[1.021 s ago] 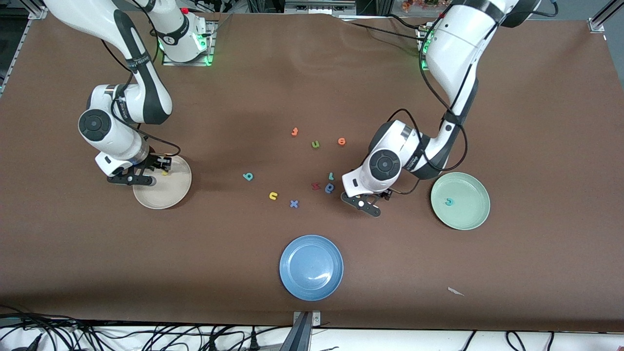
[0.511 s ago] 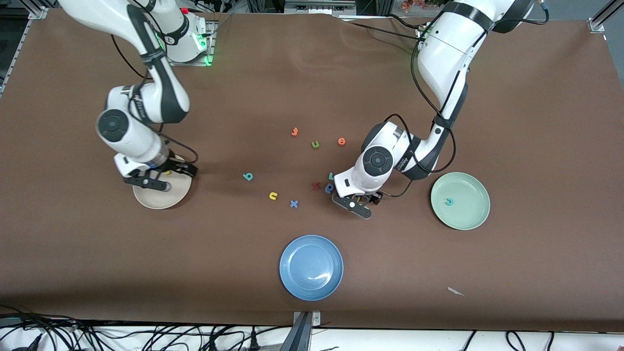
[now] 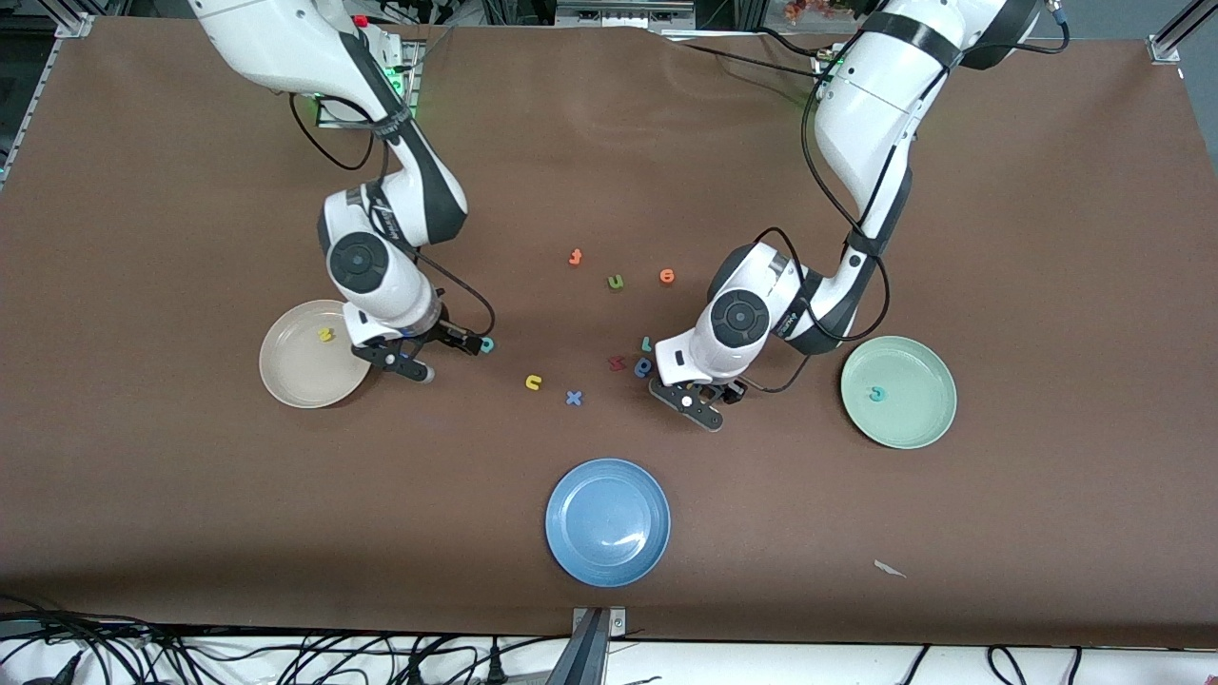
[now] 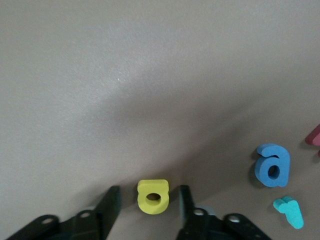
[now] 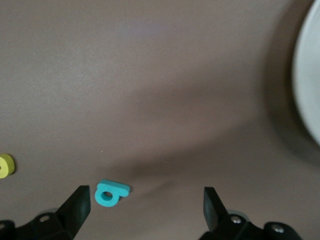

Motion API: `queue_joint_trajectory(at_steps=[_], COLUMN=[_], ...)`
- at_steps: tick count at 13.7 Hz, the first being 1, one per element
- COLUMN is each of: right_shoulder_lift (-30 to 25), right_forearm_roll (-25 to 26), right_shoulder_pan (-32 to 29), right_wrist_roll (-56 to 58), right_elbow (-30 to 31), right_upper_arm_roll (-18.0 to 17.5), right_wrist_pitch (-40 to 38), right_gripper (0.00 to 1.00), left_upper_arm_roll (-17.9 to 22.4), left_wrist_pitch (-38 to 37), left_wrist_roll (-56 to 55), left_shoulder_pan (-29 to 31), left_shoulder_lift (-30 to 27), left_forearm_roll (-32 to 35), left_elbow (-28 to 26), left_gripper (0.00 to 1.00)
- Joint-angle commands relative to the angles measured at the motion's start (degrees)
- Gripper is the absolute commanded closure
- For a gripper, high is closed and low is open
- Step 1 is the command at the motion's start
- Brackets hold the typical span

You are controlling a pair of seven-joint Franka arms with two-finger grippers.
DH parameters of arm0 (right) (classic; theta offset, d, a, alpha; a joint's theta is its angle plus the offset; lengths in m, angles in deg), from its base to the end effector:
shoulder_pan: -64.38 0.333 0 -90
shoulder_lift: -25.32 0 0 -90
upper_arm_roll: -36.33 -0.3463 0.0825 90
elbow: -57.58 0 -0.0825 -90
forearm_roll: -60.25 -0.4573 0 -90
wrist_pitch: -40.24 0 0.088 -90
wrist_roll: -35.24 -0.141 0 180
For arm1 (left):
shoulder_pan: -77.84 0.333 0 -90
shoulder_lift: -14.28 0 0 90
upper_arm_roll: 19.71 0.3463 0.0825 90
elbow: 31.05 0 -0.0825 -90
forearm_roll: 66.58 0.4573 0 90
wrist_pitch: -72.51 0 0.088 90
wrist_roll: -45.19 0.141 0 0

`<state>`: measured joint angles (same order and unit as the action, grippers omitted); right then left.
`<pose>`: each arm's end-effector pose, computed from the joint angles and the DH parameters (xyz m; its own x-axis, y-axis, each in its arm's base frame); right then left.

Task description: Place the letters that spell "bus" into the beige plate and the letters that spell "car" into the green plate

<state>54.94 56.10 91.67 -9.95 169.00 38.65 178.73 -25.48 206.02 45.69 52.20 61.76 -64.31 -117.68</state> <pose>0.6123 0.2871 0.1451 0.9185 -0.3923 -0.0493 -0.3922 -0.9198 0.0134 0.6745 -0.3997 0.1078 0.8513 -0.5246 -0.0059 -0.5238 -0.8506 0.0457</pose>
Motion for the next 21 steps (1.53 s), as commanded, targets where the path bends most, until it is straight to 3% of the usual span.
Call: queue_joint_trajectory(at_steps=[1,4,8,11,15,20,21], right_shoulder_lift=[3.4,4.9,6.2,6.9,7.0,7.6,7.7], right_forearm_roll=[-0.7,-0.7,-0.9,-0.9,-0.9,-0.9,-0.9], right_shoulder_pan=[1.8,2.7,2.7,2.8,2.8,2.9,2.9], right_wrist_roll=[-3.5,-4.6,-4.7,-5.2,-5.4,-5.2,-5.2], right_elbow=[-3.6,-4.7,-5.0,-5.6,-5.9,-6.7,-6.8], right_upper_arm_roll=[0.2,0.2,0.2,0.2,0.1,0.0,0.0], right_wrist_pitch=[-0.5,-0.4,1.0,1.1,1.1,1.1,1.1], right_gripper=[0.0,0.01,0.01,0.06,0.24,0.44,0.46], left_upper_arm_roll=[0.1,0.2,0.2,0.2,0.3,0.4,0.3], left_wrist_pitch=[0.0,-1.8,-15.2,-22.8,-23.5,-20.3,-20.3], left_wrist_roll=[0.9,0.8,0.7,2.2,18.0,22.8,23.0], left_shoulder_pan=[-0.1,1.0,5.2,10.5,18.7,22.8,23.1], left_shoulder_lift=[0.2,-1.7,-8.0,-9.1,-7.8,-4.7,-4.7], left_forearm_roll=[0.6,0.5,0.1,0.7,0.9,5.9,6.0], left_elbow=[1.0,0.9,0.9,0.8,-0.1,-0.1,-0.1], left_gripper=[0.88,0.88,0.88,0.87,0.86,0.82,0.66])
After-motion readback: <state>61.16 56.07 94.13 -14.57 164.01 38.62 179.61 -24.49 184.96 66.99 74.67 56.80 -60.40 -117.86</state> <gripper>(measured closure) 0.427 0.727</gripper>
